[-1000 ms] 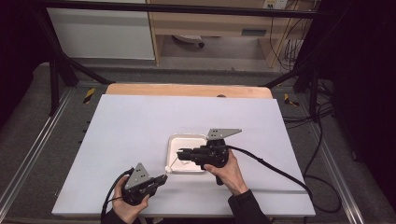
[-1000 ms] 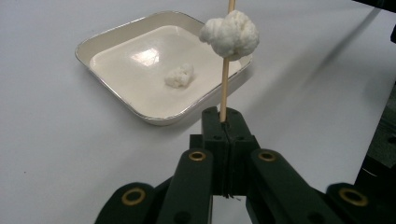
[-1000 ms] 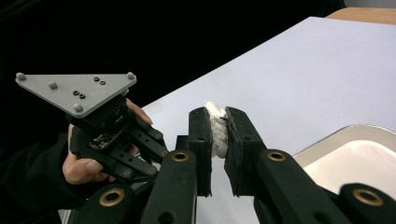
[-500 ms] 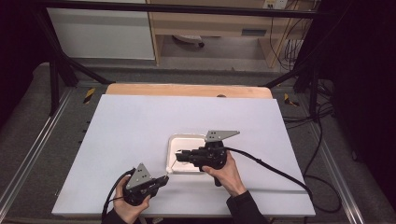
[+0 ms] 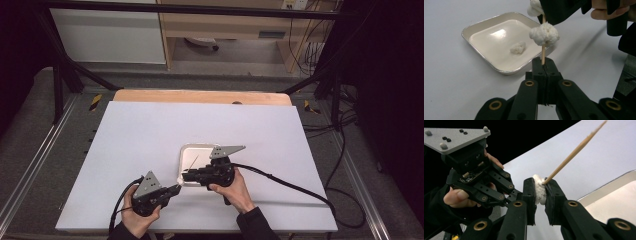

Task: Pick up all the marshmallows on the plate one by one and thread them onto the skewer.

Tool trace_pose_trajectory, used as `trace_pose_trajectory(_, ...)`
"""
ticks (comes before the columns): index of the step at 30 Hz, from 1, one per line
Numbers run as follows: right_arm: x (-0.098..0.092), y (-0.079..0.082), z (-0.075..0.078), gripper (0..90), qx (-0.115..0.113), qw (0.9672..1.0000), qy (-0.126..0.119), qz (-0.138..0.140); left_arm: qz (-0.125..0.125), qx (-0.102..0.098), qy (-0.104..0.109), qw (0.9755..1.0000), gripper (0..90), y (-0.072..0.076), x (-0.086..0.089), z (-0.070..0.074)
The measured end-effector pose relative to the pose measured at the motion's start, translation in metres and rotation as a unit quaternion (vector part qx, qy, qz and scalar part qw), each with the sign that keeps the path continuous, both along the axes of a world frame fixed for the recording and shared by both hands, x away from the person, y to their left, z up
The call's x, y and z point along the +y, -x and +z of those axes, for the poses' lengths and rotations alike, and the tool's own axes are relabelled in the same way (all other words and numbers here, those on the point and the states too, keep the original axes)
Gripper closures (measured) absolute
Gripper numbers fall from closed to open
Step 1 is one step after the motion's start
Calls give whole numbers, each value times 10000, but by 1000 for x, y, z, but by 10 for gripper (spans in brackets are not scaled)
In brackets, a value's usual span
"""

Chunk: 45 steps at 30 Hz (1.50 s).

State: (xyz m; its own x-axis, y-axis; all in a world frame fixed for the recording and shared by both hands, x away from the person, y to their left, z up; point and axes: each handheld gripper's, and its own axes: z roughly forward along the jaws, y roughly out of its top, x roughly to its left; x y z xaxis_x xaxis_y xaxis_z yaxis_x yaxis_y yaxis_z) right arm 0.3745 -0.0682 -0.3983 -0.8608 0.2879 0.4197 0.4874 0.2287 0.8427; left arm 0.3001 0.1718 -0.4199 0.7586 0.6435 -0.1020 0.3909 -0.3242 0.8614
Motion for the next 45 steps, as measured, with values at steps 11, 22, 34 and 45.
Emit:
trace_pose_trajectory(11, -19, -2, 20, 383, -615, 9946, 293, -778, 221, 164, 79, 9996, 888, -5, 13, -4)
trace_pose_trajectory(22, -16, -16, -6, 92, -759, 9788, 1481, -1194, 333, 244, 116, 9991, 887, -8, 19, -7)
trace_pose_trajectory(34, -7, -35, -34, 70, -699, 9686, 1955, -1364, 367, 230, 126, 9990, 887, -9, 22, -7)
trace_pose_trajectory(45, 0, -36, -50, 270, -651, 9685, 2098, -1173, 367, 235, 100, 9990, 886, -9, 21, -8)
